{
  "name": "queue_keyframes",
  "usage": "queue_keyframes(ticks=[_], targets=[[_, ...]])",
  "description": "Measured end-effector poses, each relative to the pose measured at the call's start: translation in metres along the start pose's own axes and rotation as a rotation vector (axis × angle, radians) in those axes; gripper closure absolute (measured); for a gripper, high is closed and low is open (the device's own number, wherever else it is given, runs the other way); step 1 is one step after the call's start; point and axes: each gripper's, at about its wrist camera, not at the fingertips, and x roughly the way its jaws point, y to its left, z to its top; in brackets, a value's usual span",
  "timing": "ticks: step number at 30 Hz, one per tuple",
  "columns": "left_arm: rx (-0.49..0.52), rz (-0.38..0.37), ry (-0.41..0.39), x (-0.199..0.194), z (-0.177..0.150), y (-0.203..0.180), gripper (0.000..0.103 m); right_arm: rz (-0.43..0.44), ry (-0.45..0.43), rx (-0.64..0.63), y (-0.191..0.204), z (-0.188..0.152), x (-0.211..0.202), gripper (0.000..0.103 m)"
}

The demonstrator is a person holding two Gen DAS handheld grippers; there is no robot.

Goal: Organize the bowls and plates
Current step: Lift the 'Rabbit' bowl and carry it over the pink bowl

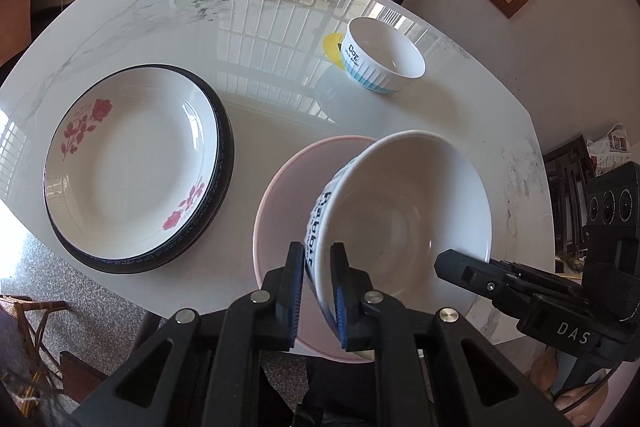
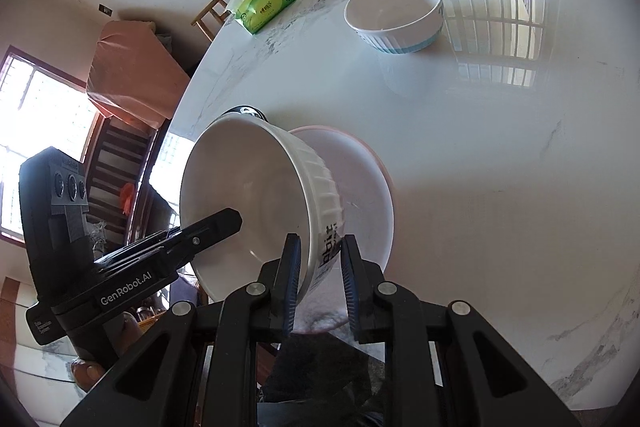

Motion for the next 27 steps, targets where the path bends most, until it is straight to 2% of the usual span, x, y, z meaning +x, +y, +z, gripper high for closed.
queue_keyframes(ticks=[10, 27], targets=[[0.006, 0.023, 0.030, 0.011, -0.005, 0.002, 0.089, -0.022, 0.023, 0.005, -0.002, -0.002, 0.015, 0.083], [0.036, 0.059, 0.021, 0.017, -0.008, -0.005, 0.089, -0.037, 0.023, -0.003, -0.004, -0.003, 0.021, 0.083]])
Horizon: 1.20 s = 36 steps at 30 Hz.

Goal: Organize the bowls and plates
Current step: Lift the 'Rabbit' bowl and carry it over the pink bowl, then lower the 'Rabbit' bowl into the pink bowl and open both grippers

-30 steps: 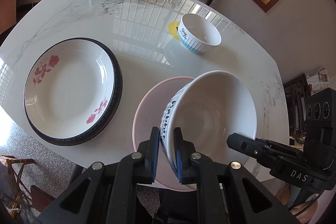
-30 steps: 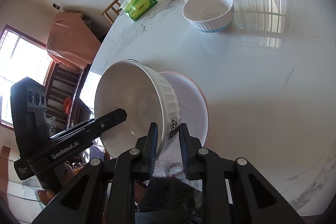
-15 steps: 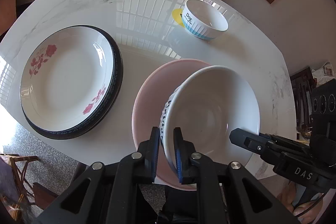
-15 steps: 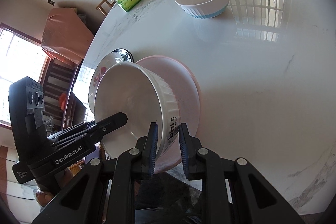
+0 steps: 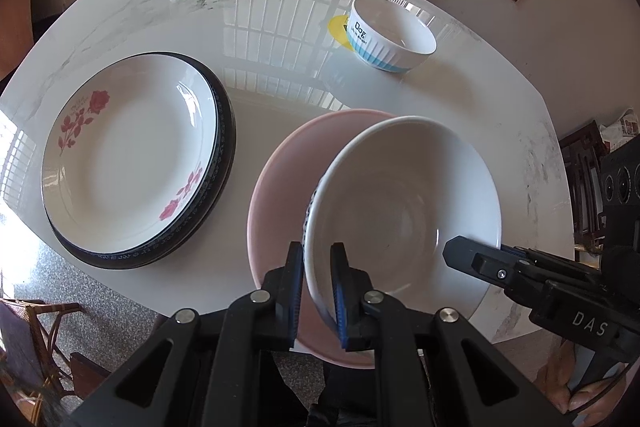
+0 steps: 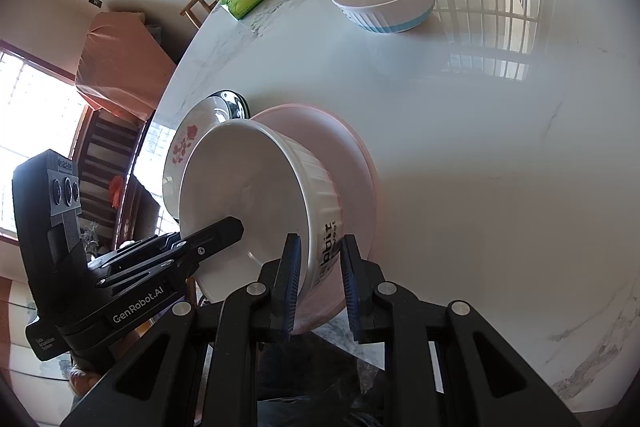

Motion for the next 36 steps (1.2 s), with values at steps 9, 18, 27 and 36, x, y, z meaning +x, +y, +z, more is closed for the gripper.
queue_keyframes(ticks=[9, 18, 27, 36], targets=[[-0.003, 0.000, 0.009, 0.001, 0.000, 0.001, 0.089, 0.003, -0.002, 0.007, -0.001, 0.000, -0.001, 0.083], [-0.011, -0.012, 0.024, 0.001, 0.000, 0.002, 0.086, 0.008, -0.012, 0.006, 0.000, 0.000, -0.002, 0.082], [-0.019, -0.007, 0.021, -0.004, -0.002, 0.001, 0.085, 0.004, -0.022, -0.005, 0.004, -0.002, -0.005, 0.078], [0.016, 0.040, -0.042, -0.020, -0.002, -0.005, 0.075, 0.014, -0.033, -0.009, 0.003, -0.003, -0.006, 0.073]])
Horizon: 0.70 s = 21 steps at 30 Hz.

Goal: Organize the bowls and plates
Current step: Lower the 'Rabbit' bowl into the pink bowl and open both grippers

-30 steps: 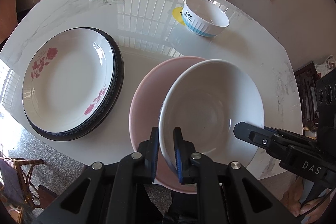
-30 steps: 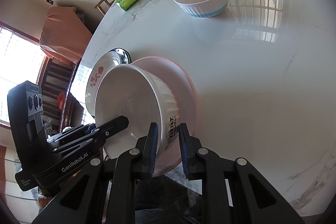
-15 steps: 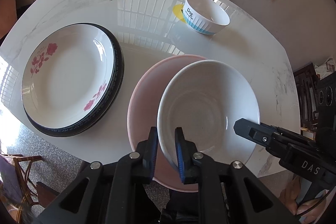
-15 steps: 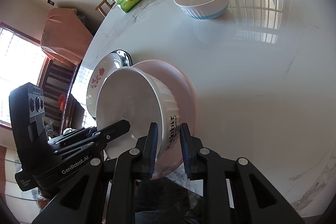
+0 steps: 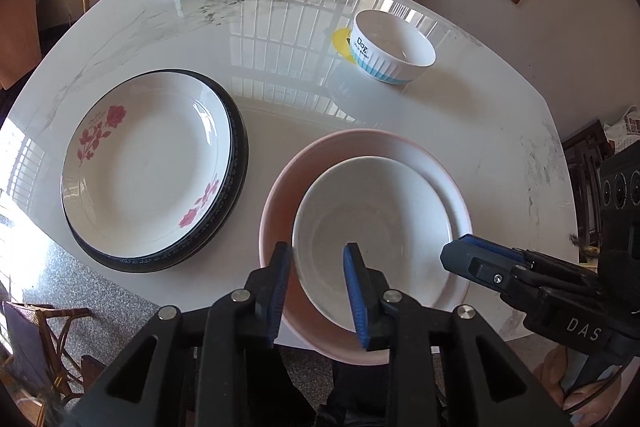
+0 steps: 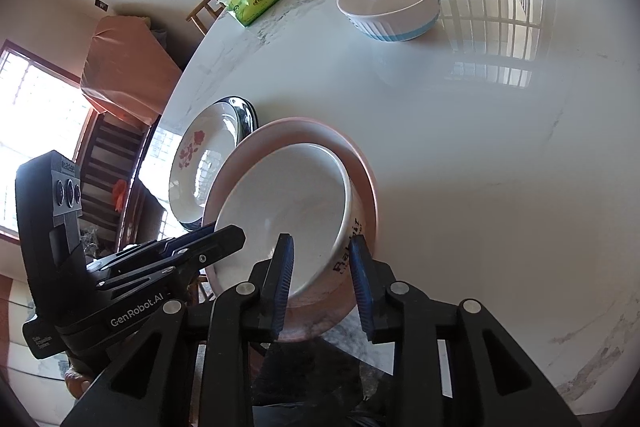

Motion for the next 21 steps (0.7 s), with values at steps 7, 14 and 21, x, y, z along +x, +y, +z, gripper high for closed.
queue_keyframes(ticks=[7, 14, 21], targets=[[0.085, 0.052, -0.066, -0.013, -0.001, -0.013, 0.071, 0.015, -0.032, -0.008, 0.000, -0.002, -0.011, 0.072], [0.136, 0.094, -0.110, -0.016, -0.002, -0.024, 0.071, 0.033, -0.084, -0.007, -0.006, -0.006, -0.028, 0.068], [0.174, 0.136, -0.136, -0.013, -0.001, -0.036, 0.071, 0.033, -0.125, 0.025, -0.026, -0.010, -0.036, 0.065]])
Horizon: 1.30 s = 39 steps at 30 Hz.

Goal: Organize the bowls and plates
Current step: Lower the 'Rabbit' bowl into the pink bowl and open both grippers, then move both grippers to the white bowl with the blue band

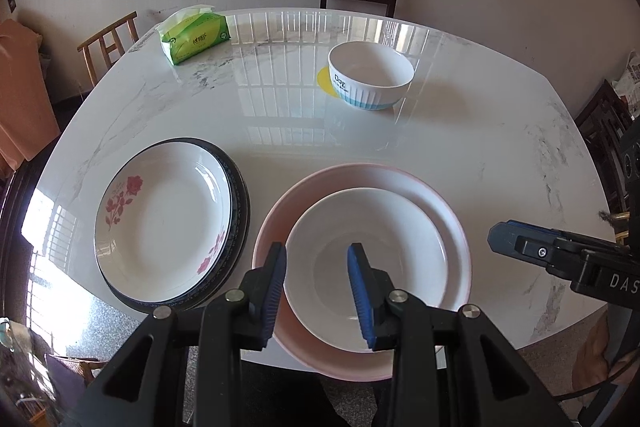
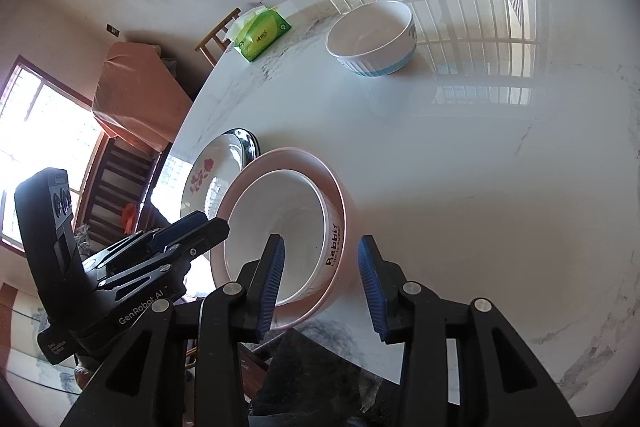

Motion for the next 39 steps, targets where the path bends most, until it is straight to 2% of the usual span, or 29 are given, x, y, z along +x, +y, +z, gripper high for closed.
queue_keyframes(ticks=[12, 25, 35, 39], targets=[[0.061, 0.058, 0.000, 0.012, 0.012, -0.018, 0.071, -0.053, -0.050, 0.030, -0.038, 0.007, 0.001, 0.061], [0.125, 0.127, 0.015, 0.039, 0.038, -0.037, 0.071, -0.010, -0.050, 0.094, -0.071, 0.022, 0.016, 0.058], [0.150, 0.149, 0.034, 0.065, 0.078, -0.045, 0.069, -0.005, -0.051, 0.103, -0.084, 0.053, 0.027, 0.057], [0.126, 0.108, 0.074, 0.076, 0.096, -0.043, 0.069, -0.009, -0.058, 0.102, -0.088, 0.070, 0.031, 0.057]])
